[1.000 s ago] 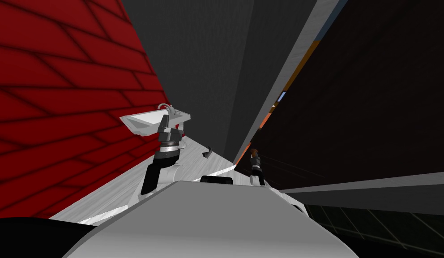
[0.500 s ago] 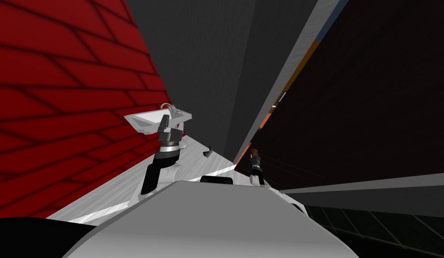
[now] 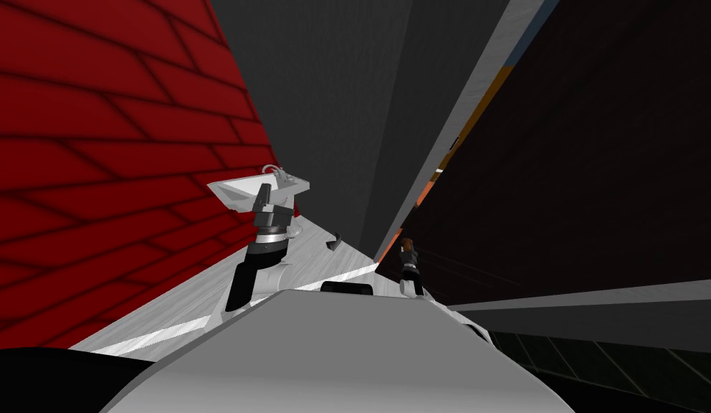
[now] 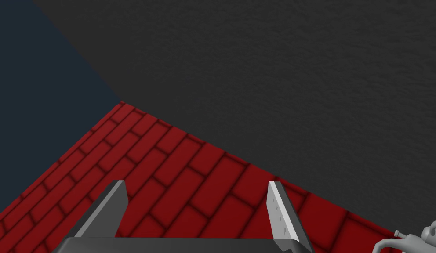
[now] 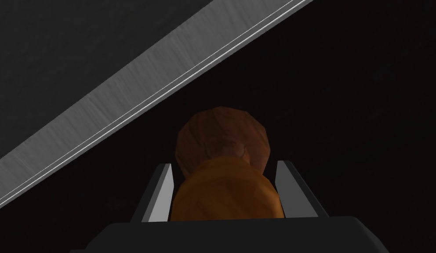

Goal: Pull the door open

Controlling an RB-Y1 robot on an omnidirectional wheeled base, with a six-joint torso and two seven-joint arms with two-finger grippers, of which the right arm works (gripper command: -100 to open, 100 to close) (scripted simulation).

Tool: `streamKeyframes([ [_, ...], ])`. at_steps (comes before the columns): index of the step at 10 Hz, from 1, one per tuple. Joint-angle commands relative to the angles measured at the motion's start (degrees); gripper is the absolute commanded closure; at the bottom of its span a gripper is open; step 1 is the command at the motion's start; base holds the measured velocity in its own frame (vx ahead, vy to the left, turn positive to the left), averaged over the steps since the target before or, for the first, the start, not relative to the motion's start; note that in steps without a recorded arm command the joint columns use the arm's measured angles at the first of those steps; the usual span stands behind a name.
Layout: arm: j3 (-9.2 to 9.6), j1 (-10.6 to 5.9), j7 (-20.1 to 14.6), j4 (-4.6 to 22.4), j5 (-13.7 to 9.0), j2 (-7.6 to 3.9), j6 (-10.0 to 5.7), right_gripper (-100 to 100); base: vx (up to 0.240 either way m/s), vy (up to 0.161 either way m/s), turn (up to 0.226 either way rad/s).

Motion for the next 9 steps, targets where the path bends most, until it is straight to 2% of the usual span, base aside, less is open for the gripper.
streamKeyframes([
  [1, 0.21, -0.03, -1.84, 0.13, -0.34, 0.05, -0.06, 100, -0.029, -0.003, 0.017],
  [7, 1.65, -0.29, -10.92, 0.40, -2.78, -0.31, -0.07, 100, -0.032, -0.007, 0.033],
  [8, 1.65, -0.29, -11.24, 0.40, -2.78, -0.31, -0.07, 100, -0.029, -0.005, 0.018],
  [9, 1.98, -0.36, -13.51, 0.46, -3.34, -0.39, -0.07, 100, -0.030, -0.008, 0.033],
])
